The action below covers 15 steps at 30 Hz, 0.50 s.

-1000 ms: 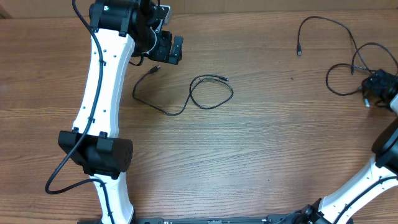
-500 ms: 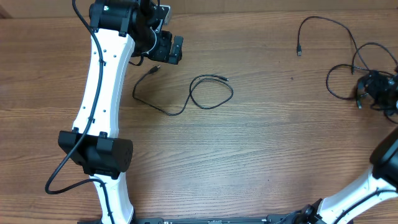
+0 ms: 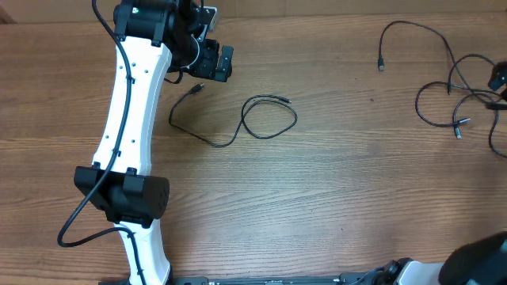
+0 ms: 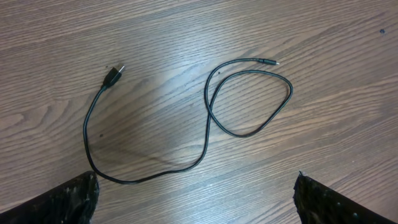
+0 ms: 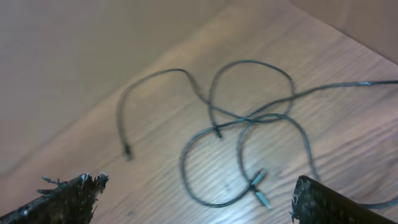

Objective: Untangle cables

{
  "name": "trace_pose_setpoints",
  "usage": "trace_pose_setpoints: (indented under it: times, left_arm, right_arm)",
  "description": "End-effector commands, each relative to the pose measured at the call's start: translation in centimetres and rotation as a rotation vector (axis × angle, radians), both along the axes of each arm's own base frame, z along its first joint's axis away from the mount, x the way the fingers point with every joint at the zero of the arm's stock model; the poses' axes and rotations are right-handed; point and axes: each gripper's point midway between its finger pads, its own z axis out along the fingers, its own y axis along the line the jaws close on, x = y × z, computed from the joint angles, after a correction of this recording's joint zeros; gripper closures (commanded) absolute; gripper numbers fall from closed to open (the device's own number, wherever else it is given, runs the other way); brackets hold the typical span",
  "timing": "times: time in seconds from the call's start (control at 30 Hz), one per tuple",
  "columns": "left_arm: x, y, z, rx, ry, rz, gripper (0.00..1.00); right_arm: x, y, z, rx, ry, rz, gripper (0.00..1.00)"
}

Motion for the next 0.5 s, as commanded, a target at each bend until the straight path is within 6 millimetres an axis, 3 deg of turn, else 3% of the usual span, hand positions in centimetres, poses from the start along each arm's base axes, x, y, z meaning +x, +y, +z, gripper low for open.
trace_pose_setpoints:
  times: [0.0,0.17,0.33,0.47]
  left_arm:
    - [-0.1,-0.3,1.4,-0.013,-0.039,-0.021,0.01]
    - [-0.1,-0.3,1.4,-0.013,-0.039,-0.021,0.0]
    - [-0.1,-0.3,1.4,-0.013,-0.039,-0.021,0.0]
    - [-0.1,-0.3,1.4,-0.013,-0.039,-0.021,0.0]
  right_arm:
    - [0.1,3.5,2.7,0.055,-0.088,0.131,0.0]
    - [0.3,7.2,1.9,0.094,-0.038,0.215,0.0]
    - [2.1,14.8,1.0,0.034,0.013,0.448,0.0]
    - [2.7,19.6,0.2,0.012,0.057,0.542,0.0]
